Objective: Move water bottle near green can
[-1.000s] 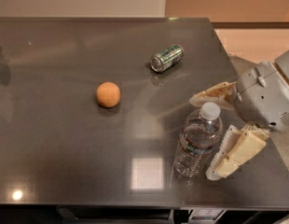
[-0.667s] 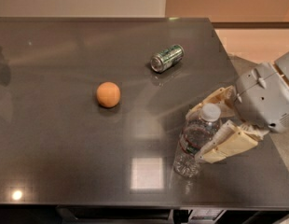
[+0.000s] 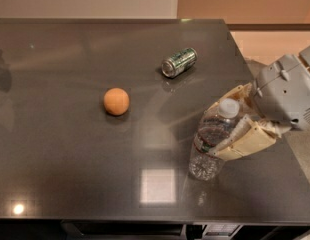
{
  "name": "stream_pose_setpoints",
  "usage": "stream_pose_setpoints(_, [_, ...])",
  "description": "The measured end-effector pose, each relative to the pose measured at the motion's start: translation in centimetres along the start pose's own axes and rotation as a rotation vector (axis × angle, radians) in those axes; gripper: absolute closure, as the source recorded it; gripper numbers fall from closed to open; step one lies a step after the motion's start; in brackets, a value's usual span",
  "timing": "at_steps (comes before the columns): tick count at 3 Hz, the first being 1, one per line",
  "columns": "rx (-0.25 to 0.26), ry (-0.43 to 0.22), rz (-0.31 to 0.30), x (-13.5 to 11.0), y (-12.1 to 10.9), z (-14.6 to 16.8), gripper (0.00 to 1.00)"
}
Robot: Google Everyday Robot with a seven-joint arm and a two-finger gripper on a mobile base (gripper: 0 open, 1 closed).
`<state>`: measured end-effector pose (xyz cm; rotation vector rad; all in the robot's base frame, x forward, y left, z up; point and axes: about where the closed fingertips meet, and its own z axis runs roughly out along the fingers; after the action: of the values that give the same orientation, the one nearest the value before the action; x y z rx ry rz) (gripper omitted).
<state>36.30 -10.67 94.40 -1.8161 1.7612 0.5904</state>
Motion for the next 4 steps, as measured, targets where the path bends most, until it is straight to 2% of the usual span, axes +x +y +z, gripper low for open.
stream_pose_setpoints(1, [0.041,0.004,0.02,-0.9,-2.3,-1.6,1.0])
stream_pose_setpoints(2, [0.101,0.007,0.059,-1.2,-6.0,-3.3,1.0])
stream_pose_setpoints(4, [0.192,-0.001,0.144,0.0,-14.9,-4.4,1.0])
